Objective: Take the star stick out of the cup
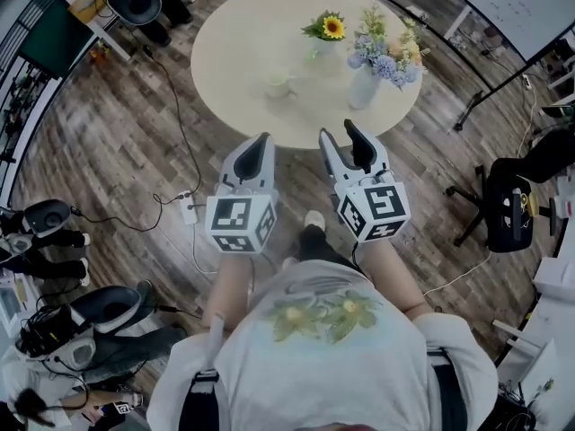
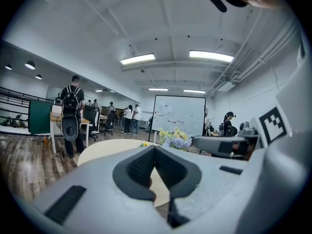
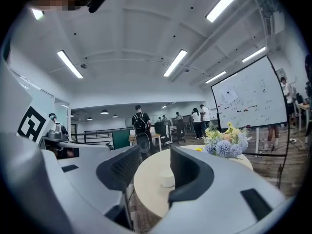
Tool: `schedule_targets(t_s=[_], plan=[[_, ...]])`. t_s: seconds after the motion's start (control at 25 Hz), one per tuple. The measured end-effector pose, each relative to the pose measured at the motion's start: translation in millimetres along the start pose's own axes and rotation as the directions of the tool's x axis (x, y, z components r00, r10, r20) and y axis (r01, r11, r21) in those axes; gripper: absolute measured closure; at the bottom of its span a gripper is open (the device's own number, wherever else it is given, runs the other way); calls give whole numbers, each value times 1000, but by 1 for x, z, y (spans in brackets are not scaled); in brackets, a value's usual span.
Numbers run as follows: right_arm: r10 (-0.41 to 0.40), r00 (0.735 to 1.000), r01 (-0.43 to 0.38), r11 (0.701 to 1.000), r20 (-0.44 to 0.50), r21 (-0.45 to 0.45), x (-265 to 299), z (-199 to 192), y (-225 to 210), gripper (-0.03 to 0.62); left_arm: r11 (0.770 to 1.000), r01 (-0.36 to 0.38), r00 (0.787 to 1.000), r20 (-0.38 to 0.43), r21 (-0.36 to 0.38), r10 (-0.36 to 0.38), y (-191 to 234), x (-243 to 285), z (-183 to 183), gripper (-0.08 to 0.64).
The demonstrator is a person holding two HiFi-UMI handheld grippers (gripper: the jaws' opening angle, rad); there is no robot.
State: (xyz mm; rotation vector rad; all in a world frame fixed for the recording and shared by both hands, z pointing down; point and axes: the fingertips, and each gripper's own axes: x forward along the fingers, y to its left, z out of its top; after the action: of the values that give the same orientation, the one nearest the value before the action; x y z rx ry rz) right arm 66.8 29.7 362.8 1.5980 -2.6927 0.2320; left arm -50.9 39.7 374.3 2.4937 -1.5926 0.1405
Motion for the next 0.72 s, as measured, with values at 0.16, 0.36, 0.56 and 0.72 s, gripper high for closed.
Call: schedule_targets(t_s=[0.16,0.36,0.56,0.72], plan=[[-5,1000,6,1000,-13,10,19,0,-17,376,1000,-19,1000,-4,4,19,7,20,3,557],[11,999,-9,1000,-49,30,42,-6,-35,376,999,-44,999,-8,7,44,14,40,7,557],[44,997,-41,998,-71,47,64,-13,-47,376,996,-88,996,-5,3,88,28,56,7,558],[67,993,-61,996,-98,64,76,-24,-56,376,993,-117,993,-7,-8,117,34,67,3,557]])
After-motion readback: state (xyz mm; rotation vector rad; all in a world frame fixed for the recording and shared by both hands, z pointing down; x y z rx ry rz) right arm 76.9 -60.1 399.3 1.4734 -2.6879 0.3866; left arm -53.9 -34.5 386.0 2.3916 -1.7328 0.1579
